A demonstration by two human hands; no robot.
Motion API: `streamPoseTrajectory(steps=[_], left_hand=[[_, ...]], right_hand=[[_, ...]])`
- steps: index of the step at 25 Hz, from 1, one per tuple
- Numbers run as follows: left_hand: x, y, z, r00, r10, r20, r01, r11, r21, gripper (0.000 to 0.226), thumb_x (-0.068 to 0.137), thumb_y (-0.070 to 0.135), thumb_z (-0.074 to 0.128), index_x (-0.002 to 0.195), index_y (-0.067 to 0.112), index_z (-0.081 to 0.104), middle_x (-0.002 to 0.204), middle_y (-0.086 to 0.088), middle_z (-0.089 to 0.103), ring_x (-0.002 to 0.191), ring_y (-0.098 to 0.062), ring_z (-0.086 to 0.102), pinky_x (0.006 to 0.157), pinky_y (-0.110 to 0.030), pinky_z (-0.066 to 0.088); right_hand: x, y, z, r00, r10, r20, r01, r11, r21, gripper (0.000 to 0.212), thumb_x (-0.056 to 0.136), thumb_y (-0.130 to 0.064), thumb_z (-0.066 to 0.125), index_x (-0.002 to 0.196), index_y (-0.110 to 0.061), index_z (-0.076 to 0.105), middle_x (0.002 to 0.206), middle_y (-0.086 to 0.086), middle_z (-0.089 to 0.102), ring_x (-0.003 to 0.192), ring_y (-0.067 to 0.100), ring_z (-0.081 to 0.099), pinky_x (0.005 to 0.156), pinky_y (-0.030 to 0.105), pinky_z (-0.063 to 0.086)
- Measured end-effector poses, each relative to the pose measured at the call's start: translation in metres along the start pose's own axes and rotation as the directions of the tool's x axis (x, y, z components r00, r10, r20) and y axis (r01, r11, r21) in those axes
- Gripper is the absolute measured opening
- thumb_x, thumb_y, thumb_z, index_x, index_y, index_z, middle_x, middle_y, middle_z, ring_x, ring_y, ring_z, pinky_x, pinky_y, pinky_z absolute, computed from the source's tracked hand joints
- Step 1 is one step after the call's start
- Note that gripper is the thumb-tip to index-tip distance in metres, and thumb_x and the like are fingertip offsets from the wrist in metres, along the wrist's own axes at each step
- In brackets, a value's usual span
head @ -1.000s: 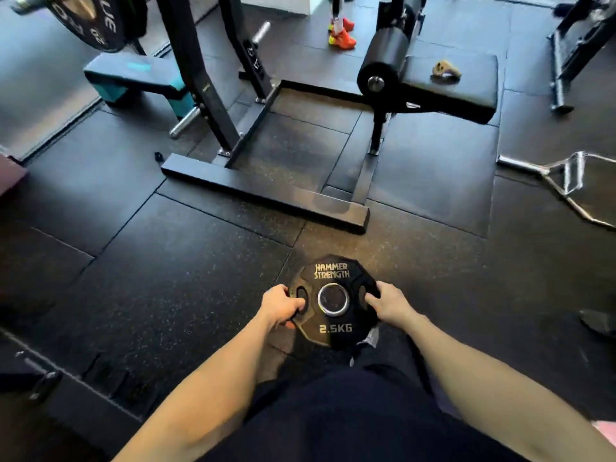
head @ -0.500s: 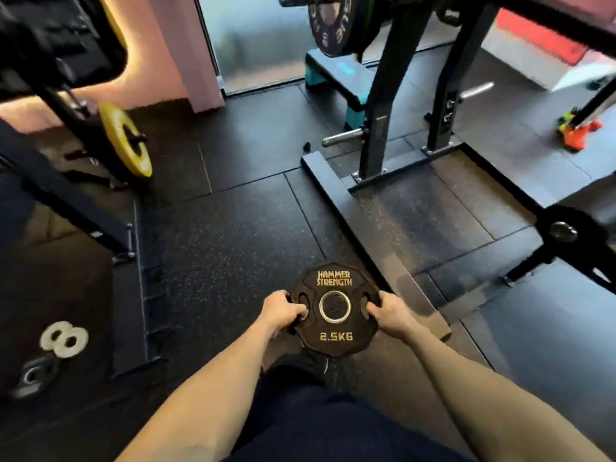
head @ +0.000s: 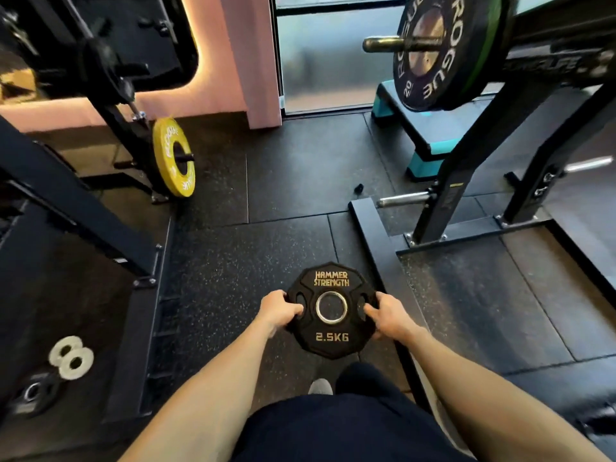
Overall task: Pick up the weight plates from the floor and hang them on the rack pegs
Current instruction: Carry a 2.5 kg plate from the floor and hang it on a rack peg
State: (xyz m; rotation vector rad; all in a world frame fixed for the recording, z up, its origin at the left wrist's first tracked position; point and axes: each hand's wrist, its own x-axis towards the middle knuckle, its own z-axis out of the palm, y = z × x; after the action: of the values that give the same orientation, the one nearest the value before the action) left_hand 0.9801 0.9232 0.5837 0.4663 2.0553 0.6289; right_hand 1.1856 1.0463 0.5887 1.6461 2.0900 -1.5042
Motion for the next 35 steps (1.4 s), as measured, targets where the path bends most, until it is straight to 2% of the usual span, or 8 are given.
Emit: streamPoseTrajectory(steps=[5,9,13,17,23,26,29,35], left_hand=[[0.093,0.079,-0.029,0.999,-0.026,-0.028,0.026,0.999,-0.032,0.016,0.073,0.015,0.068,0.088,0.010,0.063,0.088,-0.006,0.064,0.075,-0.019,0.062,0.046,-0.025,0.049],[0.195,0.151,-0.046,0.994,-0.092,-0.053,0.086,0.990,-0.112,0.022,0.076,0.010,0.069,0.097,0.008,0.063,0.096,-0.010,0.064,0.077,-0.023,0.065,0.051,-0.036,0.059],[0.285,0.226,-0.069,0.990,-0.106,-0.089,0.093,0.987,-0.133,0.022,0.074,0.010,0.070,0.095,0.010,0.064,0.096,-0.013,0.069,0.079,-0.026,0.068,0.059,-0.042,0.061],[0.362,0.305,-0.105,0.989,-0.093,-0.112,0.073,0.982,-0.174,0.018,0.073,0.011,0.070,0.089,0.013,0.064,0.088,-0.008,0.068,0.071,-0.020,0.065,0.052,-0.034,0.059],[0.477,0.385,-0.156,0.989,-0.122,-0.080,0.102,0.971,-0.218,0.022,0.073,0.010,0.069,0.094,0.007,0.064,0.096,-0.014,0.068,0.079,-0.027,0.068,0.055,-0.042,0.060],[0.562,0.423,-0.194,0.991,-0.119,-0.056,0.106,0.974,-0.202,0.025,0.073,0.008,0.070,0.096,0.005,0.064,0.095,-0.015,0.070,0.078,-0.029,0.070,0.059,-0.048,0.061],[0.640,0.463,-0.240,0.996,-0.068,-0.056,0.063,0.993,-0.097,0.026,0.071,0.014,0.071,0.095,0.005,0.067,0.093,-0.014,0.071,0.085,-0.029,0.069,0.069,-0.041,0.061],[0.740,0.540,-0.332,0.996,-0.078,-0.044,0.070,0.984,-0.163,0.016,0.069,0.011,0.071,0.082,0.011,0.061,0.085,-0.013,0.067,0.059,-0.022,0.061,0.034,-0.021,0.042]], right_hand=[[0.114,-0.061,-0.048,0.999,-0.047,0.016,0.047,0.998,-0.044,0.017,0.092,-0.018,0.054,0.104,-0.005,0.057,0.100,0.016,0.065,0.081,0.032,0.069,0.062,0.050,0.059],[0.236,-0.103,-0.088,0.997,-0.064,0.054,0.068,0.995,-0.076,0.019,0.092,-0.020,0.053,0.105,-0.006,0.058,0.103,0.016,0.066,0.087,0.031,0.067,0.069,0.045,0.059],[0.347,-0.162,-0.139,0.990,-0.107,0.087,0.125,0.962,-0.241,0.026,0.091,-0.023,0.053,0.105,-0.003,0.060,0.107,0.015,0.067,0.100,0.029,0.062,0.072,0.027,0.043],[0.442,-0.229,-0.186,0.987,-0.123,0.104,0.148,0.945,-0.291,0.027,0.091,-0.021,0.052,0.106,0.000,0.060,0.110,0.018,0.066,0.103,0.031,0.061,0.079,0.031,0.044],[0.568,-0.315,-0.217,0.992,-0.109,0.068,0.125,0.935,-0.332,0.031,0.091,-0.017,0.051,0.113,0.004,0.058,0.117,0.022,0.063,0.109,0.034,0.058,0.085,0.032,0.044],[0.643,-0.365,-0.222,0.994,-0.108,0.031,0.112,0.923,-0.368,0.031,0.092,-0.017,0.050,0.113,0.004,0.056,0.119,0.024,0.061,0.112,0.036,0.056,0.086,0.033,0.043],[0.710,-0.422,-0.230,0.995,-0.094,0.016,0.092,0.911,-0.401,0.031,0.092,-0.017,0.050,0.112,0.005,0.057,0.118,0.025,0.062,0.111,0.037,0.057,0.085,0.034,0.043],[0.819,-0.545,-0.253,0.995,-0.103,-0.007,0.092,0.915,-0.392,0.027,0.090,-0.016,0.053,0.110,0.001,0.059,0.115,0.021,0.065,0.107,0.034,0.060,0.083,0.033,0.045]])
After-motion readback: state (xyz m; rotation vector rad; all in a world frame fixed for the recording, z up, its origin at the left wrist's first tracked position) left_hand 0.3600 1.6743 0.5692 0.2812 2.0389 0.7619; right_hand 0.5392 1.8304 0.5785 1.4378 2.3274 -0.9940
